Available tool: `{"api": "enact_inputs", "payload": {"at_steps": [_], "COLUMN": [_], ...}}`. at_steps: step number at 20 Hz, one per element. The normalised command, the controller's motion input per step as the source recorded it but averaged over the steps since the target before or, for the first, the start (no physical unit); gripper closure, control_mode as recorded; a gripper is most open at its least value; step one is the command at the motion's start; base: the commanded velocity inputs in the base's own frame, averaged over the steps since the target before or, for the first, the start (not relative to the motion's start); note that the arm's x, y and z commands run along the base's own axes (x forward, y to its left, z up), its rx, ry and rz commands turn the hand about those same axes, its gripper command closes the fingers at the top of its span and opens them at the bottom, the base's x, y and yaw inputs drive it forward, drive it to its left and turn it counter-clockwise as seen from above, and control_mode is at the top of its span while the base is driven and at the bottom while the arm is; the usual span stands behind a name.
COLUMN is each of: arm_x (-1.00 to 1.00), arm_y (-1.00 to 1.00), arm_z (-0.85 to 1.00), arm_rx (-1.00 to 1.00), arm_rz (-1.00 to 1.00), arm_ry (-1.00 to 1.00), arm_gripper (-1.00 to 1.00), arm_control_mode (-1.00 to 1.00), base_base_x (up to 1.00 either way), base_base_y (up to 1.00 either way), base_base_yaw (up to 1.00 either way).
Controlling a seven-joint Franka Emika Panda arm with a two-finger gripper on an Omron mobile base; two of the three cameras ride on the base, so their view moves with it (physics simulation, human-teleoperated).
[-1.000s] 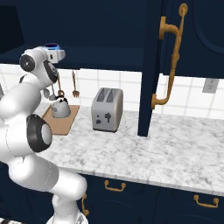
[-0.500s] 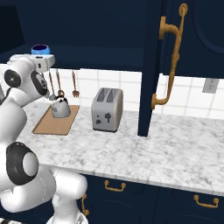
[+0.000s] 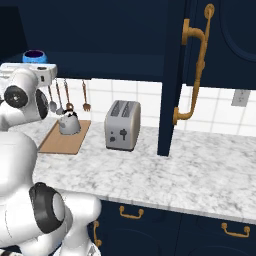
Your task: Pick the kettle from the counter and place it on the tray. Then pick the mug from the cabinet and place it on the tray. Then close the cabinet doors.
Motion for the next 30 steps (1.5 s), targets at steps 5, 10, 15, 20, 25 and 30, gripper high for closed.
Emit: {"api": "enact_inputs", "payload": {"at_steps": [5, 10, 15, 20, 25, 30], "arm_x": [-0.37, -0.68, -0.53, -0.42, -0.16, 0.02], "arm_y": [-0.54, -0.48, -0.25, -0.01, 0.01, 0.0], "arm_z": [0.0, 0.01, -0.26, -0.64, -0.81, -0.7], "arm_rx": [-0.01, -0.06, -0.12, -0.21, -0.23, -0.21], "arm_rz": [0.3, 0.27, 0.23, 0.18, 0.12, 0.05], "arm_ry": [0.0, -0.03, 0.0, 0.01, 0.01, 0.01], "arm_gripper": [1.0, 1.0, 1.0, 1.0, 1.0, 1.0], "arm_control_mode": [-1.0, -1.0, -1.0, -1.0, -1.0, -1.0], "base_base_x": [0.0, 0.0, 0.0, 0.0, 0.0, 0.0], "base_base_y": [0.0, 0.0, 0.0, 0.0, 0.0, 0.0], "base_base_yaw": [0.0, 0.0, 0.0, 0.0, 0.0, 0.0]}}
